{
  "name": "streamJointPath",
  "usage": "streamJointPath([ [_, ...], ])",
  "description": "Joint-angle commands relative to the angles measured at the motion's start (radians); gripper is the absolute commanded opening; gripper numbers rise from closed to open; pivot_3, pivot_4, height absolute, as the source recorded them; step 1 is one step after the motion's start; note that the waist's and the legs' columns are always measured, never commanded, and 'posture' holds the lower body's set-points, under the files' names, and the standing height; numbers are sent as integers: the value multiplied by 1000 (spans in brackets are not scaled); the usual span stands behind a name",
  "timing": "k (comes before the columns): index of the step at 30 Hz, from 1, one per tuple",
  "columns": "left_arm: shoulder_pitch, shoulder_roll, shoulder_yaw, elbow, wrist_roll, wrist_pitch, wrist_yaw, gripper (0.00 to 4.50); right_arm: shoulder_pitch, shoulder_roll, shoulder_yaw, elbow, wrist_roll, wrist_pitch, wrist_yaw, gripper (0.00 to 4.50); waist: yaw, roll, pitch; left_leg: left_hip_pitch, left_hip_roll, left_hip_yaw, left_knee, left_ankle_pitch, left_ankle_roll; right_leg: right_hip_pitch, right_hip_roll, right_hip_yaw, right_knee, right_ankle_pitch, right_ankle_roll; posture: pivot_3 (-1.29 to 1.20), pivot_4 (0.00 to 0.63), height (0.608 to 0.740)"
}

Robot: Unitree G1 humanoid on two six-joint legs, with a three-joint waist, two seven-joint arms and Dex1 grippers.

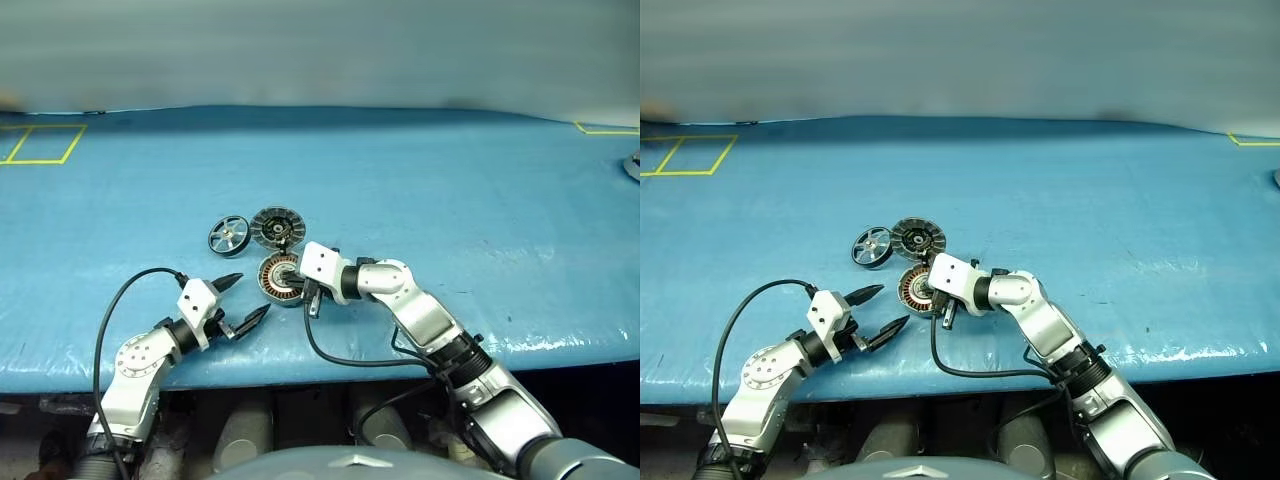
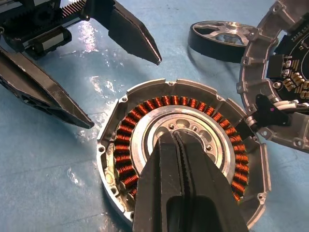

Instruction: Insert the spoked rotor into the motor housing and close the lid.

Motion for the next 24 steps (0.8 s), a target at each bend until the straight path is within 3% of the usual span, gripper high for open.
streamJointPath([
  [1, 1, -2, 1, -9, 4, -22, 5, 4500, 2, -25, -2, 38, -40, 6, -9, 27, 0, 0, 0, 0, 0, 0, 0, 0, 0, 0, 0, 0, 0, 0, 0, 0, 150, 740],
  [24, 2, -11, -4, 3, 9, -37, 23, 4500, 5, 17, -69, -46, 9, -33, -29, 27, 0, -1, 0, -2, 0, 0, -1, -3, -5, -2, 1, 0, -1, -1, -2, 0, 150, 740],
])
